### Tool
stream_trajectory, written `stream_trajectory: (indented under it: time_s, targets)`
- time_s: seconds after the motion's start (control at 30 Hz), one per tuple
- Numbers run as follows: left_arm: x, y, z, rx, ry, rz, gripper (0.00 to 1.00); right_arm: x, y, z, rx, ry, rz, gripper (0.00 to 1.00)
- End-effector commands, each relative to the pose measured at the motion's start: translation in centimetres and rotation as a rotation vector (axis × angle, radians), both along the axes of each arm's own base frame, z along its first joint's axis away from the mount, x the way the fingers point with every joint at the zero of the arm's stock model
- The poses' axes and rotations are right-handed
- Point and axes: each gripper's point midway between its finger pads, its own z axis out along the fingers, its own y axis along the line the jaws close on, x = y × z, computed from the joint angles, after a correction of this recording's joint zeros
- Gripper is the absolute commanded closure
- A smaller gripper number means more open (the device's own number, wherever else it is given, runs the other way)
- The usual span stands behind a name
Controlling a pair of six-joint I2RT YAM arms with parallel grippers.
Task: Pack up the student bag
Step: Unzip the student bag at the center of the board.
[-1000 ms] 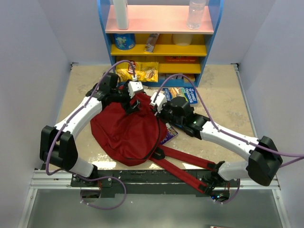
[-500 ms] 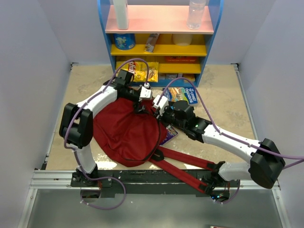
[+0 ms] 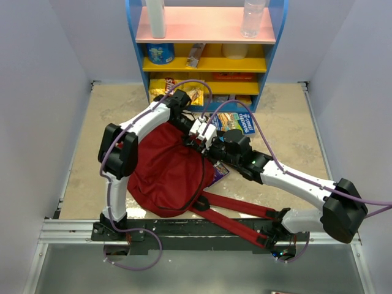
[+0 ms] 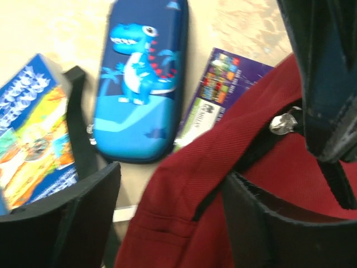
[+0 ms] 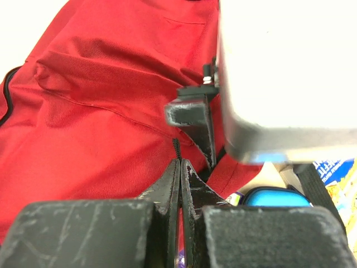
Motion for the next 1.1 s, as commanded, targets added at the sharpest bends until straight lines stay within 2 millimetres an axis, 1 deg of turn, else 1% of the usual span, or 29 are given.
stream_trajectory:
  time_s: [0.0,0.03,0.1,0.13,0.2,0.23,0.33,0.37,0.4,0.43,0.47,0.5,0.53,0.57,0.6,0.63,0.67,0.7,0.8,0.93,1.03,1.07]
  targets:
    - [-1.0,0.4,0.1,0.008,0.014,-0.074,0.31,-0.1,0.7,4.3,0.099,-0.075,0.027,1.00]
    - [-0.9,0.4,0.1,0.014,0.007,-0.075,0.41,-0.1,0.6,4.4,0.098,-0.076,0.026,1.00]
    - [-0.7,0.6,0.1,0.029,-0.001,-0.068,0.54,-0.1,0.6,4.4,0.096,-0.076,0.025,1.00]
    - [-0.6,0.6,0.2,0.035,0.002,-0.060,0.77,-0.1,0.5,4.5,0.098,-0.079,0.021,1.00]
    - [-0.5,0.7,0.4,0.040,-0.008,-0.050,0.98,0.0,0.4,4.6,0.099,-0.082,0.016,1.00]
    - [-0.5,0.8,0.4,0.044,-0.010,-0.048,1.00,0.0,0.4,4.7,0.099,-0.084,0.012,1.00]
    - [0.0,0.8,0.8,0.051,-0.022,-0.013,1.00,0.1,0.0,4.6,0.089,-0.084,-0.004,1.00]
    - [0.7,0.7,1.0,0.048,-0.050,0.003,1.00,0.0,-0.1,4.5,0.085,-0.082,-0.008,1.00]
    - [0.9,0.8,1.2,0.053,-0.045,0.025,1.00,0.0,-0.3,4.2,0.073,-0.075,-0.014,1.00]
    - [1.2,0.8,1.7,0.045,-0.059,0.040,1.00,0.0,-0.6,4.1,0.068,-0.074,-0.022,1.00]
    - [2.0,0.7,2.2,0.030,-0.091,0.057,1.00,0.2,-0.9,4.0,0.061,-0.071,-0.044,1.00]
    - [2.5,1.0,2.4,0.030,-0.080,0.092,1.00,-0.1,-1.2,3.5,0.051,-0.050,-0.050,1.00]
    - [3.0,1.1,3.1,0.021,-0.095,0.113,1.00,-0.2,-1.4,3.4,0.052,-0.046,-0.060,1.00]
    - [4.1,1.0,3.7,0.003,-0.126,0.140,1.00,-0.4,-1.7,3.8,0.062,-0.046,-0.063,1.00]
    - [4.7,1.4,4.1,0.001,-0.112,0.178,1.00,-0.8,-2.0,3.1,0.064,-0.025,-0.069,1.00]
    - [5.3,1.6,4.6,-0.004,-0.123,0.203,1.00,-1.0,-2.2,3.1,0.072,-0.020,-0.072,1.00]
    - [6.1,1.5,5.2,-0.023,-0.143,0.228,1.00,-1.5,-2.5,3.4,0.087,-0.021,-0.072,1.00]
    - [6.7,1.9,5.5,-0.021,-0.127,0.265,1.00,-1.9,-2.8,2.8,0.090,0.003,-0.076,1.00]
    - [7.6,2.3,5.9,-0.017,-0.132,0.311,1.00,-2.9,-3.2,2.5,0.115,0.029,-0.075,1.00]
    - [8.8,2.7,5.8,0.007,-0.133,0.388,1.00,-4.0,-2.9,2.2,0.119,0.070,-0.063,1.00]
    - [9.5,3.1,5.7,0.021,-0.124,0.446,1.00,-5.2,-2.2,1.7,0.125,0.119,-0.062,1.00]
    - [9.8,3.3,5.9,0.016,-0.111,0.475,1.00,-6.3,-1.4,1.4,0.121,0.132,-0.039,1.00]
